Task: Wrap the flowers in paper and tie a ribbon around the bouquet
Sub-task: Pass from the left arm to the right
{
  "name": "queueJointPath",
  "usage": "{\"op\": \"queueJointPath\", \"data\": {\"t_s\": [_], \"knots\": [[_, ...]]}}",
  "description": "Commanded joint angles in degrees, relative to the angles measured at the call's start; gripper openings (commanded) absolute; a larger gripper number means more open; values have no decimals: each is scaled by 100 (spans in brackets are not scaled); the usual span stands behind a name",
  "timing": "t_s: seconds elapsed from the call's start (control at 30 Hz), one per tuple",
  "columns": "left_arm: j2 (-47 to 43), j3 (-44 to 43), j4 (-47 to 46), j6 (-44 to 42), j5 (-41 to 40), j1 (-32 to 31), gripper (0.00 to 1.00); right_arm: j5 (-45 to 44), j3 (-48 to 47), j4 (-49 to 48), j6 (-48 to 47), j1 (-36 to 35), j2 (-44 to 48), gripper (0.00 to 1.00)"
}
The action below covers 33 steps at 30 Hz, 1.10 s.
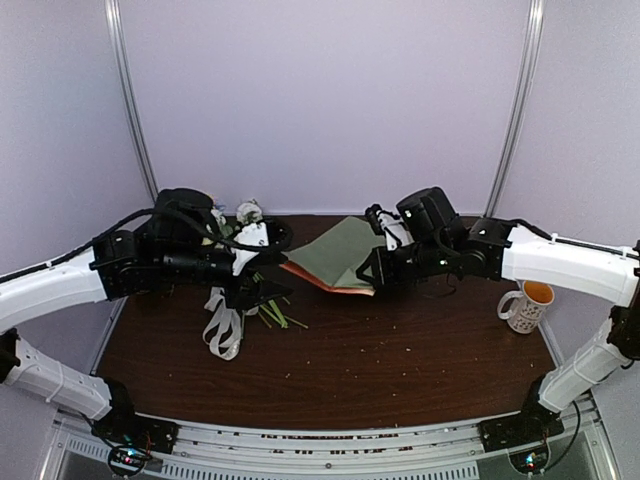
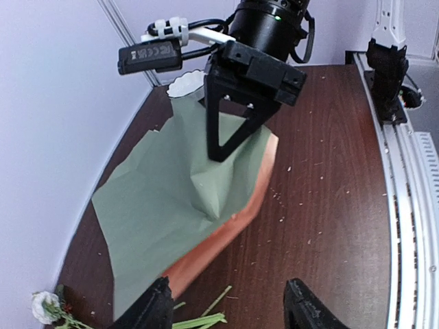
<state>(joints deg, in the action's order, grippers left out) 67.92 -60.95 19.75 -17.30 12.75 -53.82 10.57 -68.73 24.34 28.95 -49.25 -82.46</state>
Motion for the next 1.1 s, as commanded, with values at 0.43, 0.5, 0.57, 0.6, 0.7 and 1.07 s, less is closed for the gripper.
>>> {"op": "queueJointPath", "data": {"t_s": [0.43,0.5,0.57,0.6,0.7,1.07], "knots": [[715,-586,458,-2185,-979,-75,39,306,-15,-324,58,-123,-317,0],[843,-730,453,-2162,-1013,-70,31,357,-16,-333,65,-120,-324,0],[983,-907,556,-2142,-971,-68,29,390,-22,-320,35,-121,-335,0],[1046,-956,597,-2144,-931,-71,29,397,-30,-310,26,-121,-331,0],[1223,-1008,642,-2194,-1053,-71,28,410,-43,-289,-1,-127,-319,0],[1362,-1016,996,-2297,-1060,-73,33,376,-10,-258,-57,-124,-251,0]]}}
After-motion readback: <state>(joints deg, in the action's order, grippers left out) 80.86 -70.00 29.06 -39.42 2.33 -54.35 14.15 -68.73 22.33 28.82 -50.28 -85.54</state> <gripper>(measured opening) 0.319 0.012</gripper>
